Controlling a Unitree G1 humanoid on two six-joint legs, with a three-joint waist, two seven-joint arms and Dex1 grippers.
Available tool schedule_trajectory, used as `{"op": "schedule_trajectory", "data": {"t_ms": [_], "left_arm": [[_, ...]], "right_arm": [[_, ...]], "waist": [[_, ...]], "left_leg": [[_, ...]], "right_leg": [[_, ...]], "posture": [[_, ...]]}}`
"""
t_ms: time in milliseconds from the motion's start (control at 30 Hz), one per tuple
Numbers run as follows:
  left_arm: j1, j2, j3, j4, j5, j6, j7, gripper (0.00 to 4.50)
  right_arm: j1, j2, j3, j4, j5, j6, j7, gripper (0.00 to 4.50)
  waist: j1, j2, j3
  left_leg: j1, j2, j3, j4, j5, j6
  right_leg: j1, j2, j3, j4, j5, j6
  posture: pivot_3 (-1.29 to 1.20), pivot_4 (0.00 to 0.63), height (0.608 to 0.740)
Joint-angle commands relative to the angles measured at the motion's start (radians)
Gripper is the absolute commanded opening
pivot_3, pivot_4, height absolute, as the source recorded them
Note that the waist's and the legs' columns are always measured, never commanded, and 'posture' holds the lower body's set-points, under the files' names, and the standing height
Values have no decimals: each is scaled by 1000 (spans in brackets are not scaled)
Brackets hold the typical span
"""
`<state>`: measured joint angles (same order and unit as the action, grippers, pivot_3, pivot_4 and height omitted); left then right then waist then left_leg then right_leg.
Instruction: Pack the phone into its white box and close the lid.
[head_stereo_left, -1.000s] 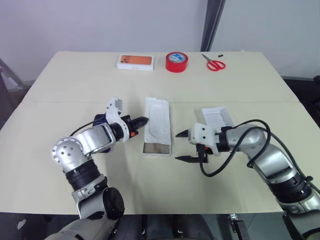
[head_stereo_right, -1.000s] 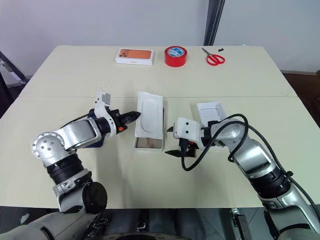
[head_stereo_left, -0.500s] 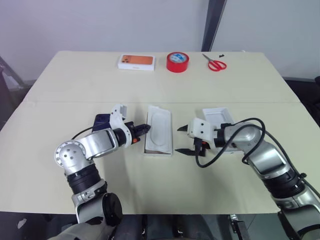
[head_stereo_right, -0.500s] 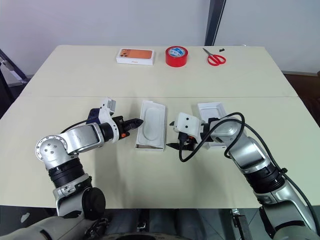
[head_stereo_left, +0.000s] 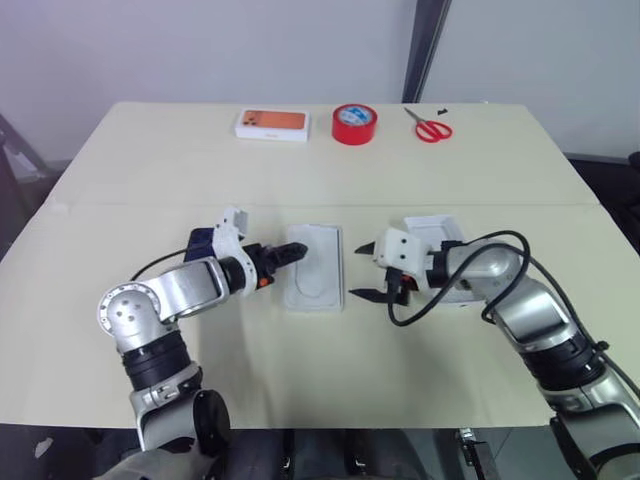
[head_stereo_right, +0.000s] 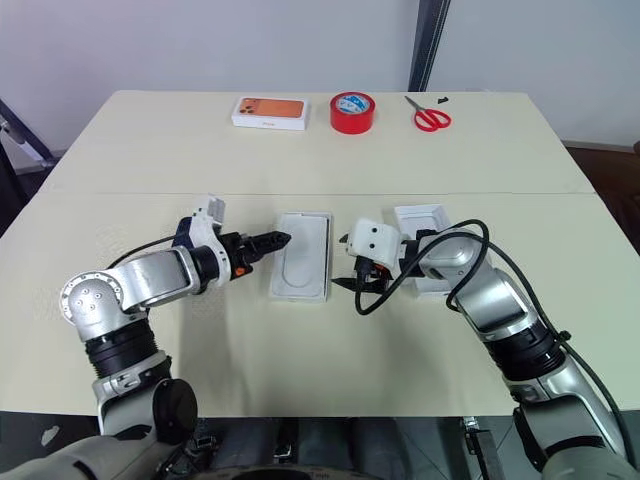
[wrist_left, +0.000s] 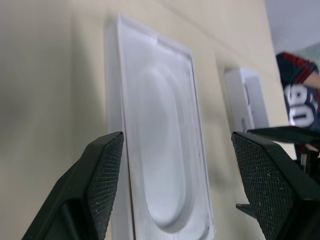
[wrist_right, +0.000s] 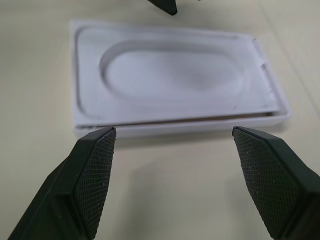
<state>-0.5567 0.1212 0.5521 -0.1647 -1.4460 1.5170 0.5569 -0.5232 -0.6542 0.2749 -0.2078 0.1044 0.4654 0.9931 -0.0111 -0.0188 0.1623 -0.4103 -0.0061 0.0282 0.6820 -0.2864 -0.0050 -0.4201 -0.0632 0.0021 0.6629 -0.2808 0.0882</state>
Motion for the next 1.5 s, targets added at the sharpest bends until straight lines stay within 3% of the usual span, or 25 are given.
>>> {"op": "schedule_trajectory", "data": {"t_ms": [33,133,267,367,433,533,700,933,1100,1200,1333,1500], "left_arm": [[6,65,-33,-32,-94,-86,4,3795],[19,129,-60,-57,-98,-150,-44,3795],[92,321,-178,-183,113,-224,-304,3795],[248,540,-328,-351,381,-453,-661,3795],[345,626,-381,-387,526,-615,-825,3795],[457,700,-397,-378,637,-758,-1006,3795],[572,735,-361,-373,690,-862,-1187,3795],[640,724,-343,-388,726,-895,-1251,3795],[643,695,-351,-396,737,-888,-1242,3795],[645,677,-349,-402,741,-883,-1236,3795],[648,664,-341,-401,745,-878,-1228,3795],[649,661,-343,-395,755,-884,-1239,3795]], "right_arm": [[-47,35,-37,-6,32,38,-26,3369],[-87,77,-36,7,41,100,-56,2064],[-149,161,-1,28,26,190,-126,31],[-196,250,60,108,-62,210,-247,31],[-222,292,91,160,-100,217,-290,31],[-258,337,141,246,-152,216,-326,31],[-287,380,189,344,-205,181,-350,31],[-313,412,199,484,-299,102,-440,31],[-293,416,184,471,-309,66,-438,31],[-265,391,165,377,-271,68,-375,31],[-191,296,181,144,-191,107,-186,31],[-134,243,226,36,-182,152,-111,31]], "waist": [[0,0,0],[0,0,0],[-6,0,0],[-18,1,0],[-16,1,0],[-8,1,0],[-9,1,0],[-16,1,0],[-27,1,0],[-31,1,0],[-31,2,0],[-32,1,0]], "left_leg": [[0,0,0,0,0,0],[0,0,0,0,0,0],[0,0,0,-1,0,-1],[0,0,1,-3,1,-2],[0,0,3,-5,2,-3],[0,0,3,-5,1,-2],[-1,0,2,-6,0,1],[-1,0,2,-8,-3,5],[-1,0,2,-8,-3,5],[-1,0,2,-9,-3,5],[-1,0,2,-10,-3,5],[0,0,2,-11,-3,5]], "right_leg": [[0,0,0,0,0,0],[0,0,0,0,0,0],[-1,0,0,0,0,0],[-2,1,1,0,0,-1],[-3,0,2,0,0,-1],[-4,-1,2,-1,-2,-4],[-5,-3,2,-2,-2,-5],[-6,-3,2,-1,-1,-2],[-6,-3,2,-1,0,-2],[-6,-3,1,-1,0,-1],[-6,-3,1,-1,0,-1],[-5,-3,1,-1,0,-1]], "posture": [[0,150,725],[0,150,725],[0,150,725],[0,150,725],[0,150,725],[0,150,725],[0,150,725],[0,150,725],[0,150,725],[0,150,725],[0,150,725],[0,150,725]]}}
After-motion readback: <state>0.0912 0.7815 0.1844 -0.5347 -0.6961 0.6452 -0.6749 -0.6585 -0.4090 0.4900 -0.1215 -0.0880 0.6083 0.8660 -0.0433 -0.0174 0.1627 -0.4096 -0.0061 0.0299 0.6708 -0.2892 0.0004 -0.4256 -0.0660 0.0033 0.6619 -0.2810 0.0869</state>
